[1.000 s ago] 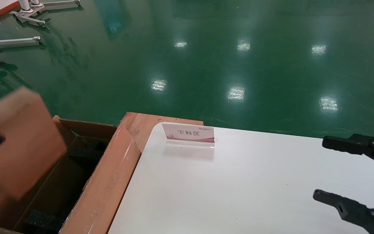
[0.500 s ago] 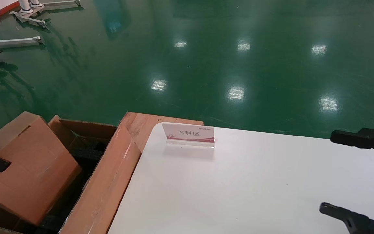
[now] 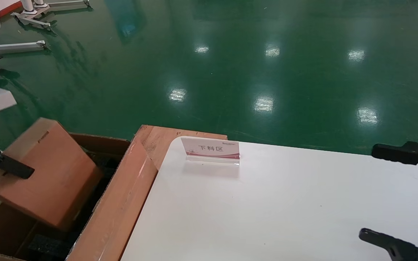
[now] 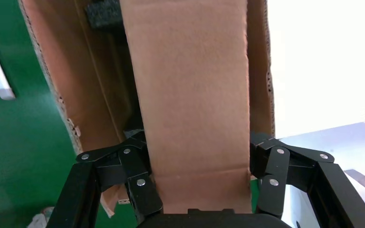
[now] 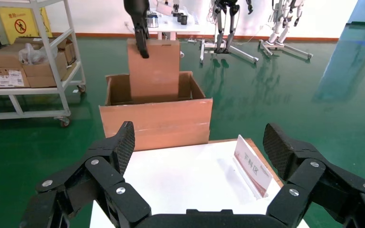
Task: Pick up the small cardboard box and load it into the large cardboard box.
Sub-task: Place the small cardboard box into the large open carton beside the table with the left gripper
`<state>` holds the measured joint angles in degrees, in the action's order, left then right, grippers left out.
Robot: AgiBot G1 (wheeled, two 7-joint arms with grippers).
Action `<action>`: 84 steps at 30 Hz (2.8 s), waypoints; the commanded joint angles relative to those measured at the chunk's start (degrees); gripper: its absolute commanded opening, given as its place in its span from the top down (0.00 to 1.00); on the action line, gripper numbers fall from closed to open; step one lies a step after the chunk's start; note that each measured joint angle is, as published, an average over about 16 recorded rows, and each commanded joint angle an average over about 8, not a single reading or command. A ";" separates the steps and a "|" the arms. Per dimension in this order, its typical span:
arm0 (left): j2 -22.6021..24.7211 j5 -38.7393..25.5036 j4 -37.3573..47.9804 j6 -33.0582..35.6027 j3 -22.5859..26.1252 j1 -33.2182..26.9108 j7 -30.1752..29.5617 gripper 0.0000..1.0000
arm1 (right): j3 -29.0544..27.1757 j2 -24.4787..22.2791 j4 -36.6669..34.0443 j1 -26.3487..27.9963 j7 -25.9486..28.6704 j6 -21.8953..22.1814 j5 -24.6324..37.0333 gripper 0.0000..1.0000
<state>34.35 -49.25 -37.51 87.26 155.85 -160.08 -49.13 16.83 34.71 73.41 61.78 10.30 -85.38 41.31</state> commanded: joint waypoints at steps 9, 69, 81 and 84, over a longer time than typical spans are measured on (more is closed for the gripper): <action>-0.72 2.29 1.29 -5.66 -1.10 7.63 -0.14 1.00 | 0.03 -0.01 0.00 0.01 -0.02 0.01 -0.02 0.00; 3.13 9.16 25.38 -12.93 -4.89 34.50 7.96 1.00 | 0.22 -0.09 0.00 0.05 -0.11 0.10 -0.15 0.00; 3.64 10.30 28.73 -12.59 -5.37 39.40 7.28 1.00 | 0.26 -0.11 0.00 0.06 -0.13 0.11 -0.18 0.00; 3.81 10.68 29.39 -12.49 -5.59 40.46 7.15 1.00 | 0.26 -0.11 0.00 0.06 -0.13 0.11 -0.18 0.00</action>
<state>38.16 -38.60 -8.17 74.77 150.28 -119.69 -42.00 17.10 34.60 73.41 61.83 10.17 -85.27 41.13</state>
